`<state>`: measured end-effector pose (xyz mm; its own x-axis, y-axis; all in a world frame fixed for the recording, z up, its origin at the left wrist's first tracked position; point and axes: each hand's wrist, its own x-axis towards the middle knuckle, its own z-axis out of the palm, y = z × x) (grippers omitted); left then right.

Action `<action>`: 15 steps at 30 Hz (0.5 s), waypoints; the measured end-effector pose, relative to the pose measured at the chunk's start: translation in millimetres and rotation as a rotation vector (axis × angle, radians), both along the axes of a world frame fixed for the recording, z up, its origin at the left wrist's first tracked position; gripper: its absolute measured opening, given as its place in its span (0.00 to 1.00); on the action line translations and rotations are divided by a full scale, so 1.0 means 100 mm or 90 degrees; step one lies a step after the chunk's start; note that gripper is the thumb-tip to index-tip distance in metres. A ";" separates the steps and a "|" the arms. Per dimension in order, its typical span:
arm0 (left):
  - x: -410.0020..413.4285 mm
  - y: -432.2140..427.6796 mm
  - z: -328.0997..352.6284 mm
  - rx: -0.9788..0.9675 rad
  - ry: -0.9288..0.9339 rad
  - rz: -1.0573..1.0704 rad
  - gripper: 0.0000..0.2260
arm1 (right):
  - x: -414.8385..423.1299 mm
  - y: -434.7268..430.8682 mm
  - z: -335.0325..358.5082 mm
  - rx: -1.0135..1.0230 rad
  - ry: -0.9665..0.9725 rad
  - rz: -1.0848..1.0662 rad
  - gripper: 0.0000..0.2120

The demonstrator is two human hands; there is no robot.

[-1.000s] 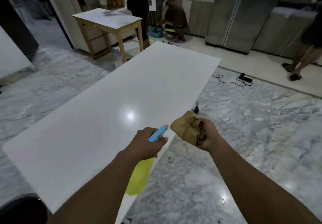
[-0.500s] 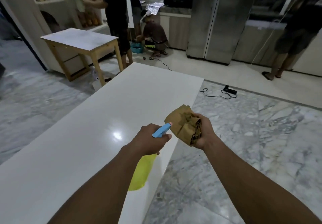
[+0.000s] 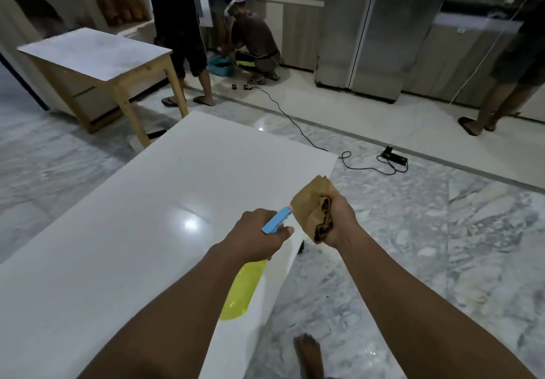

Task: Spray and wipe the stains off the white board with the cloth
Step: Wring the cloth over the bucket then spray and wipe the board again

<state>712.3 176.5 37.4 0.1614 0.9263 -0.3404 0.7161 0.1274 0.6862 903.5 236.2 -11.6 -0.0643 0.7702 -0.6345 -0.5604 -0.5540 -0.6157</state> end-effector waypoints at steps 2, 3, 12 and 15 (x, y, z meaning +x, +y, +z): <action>0.22 0.46 -0.08 -0.001 0.005 0.012 0.18 | 0.23 0.56 -0.14 -0.024 -0.136 -0.038 0.16; 0.32 0.62 -0.09 -0.004 0.008 0.016 0.18 | 0.32 0.77 -0.17 -0.025 -0.211 -0.057 0.12; 0.86 1.82 -0.21 0.022 -0.017 0.057 0.16 | 0.72 2.64 -0.96 0.105 -0.623 -0.068 0.16; 0.84 1.95 -0.33 0.011 -0.007 0.066 0.14 | 0.59 2.84 -1.40 0.138 -0.649 0.034 0.19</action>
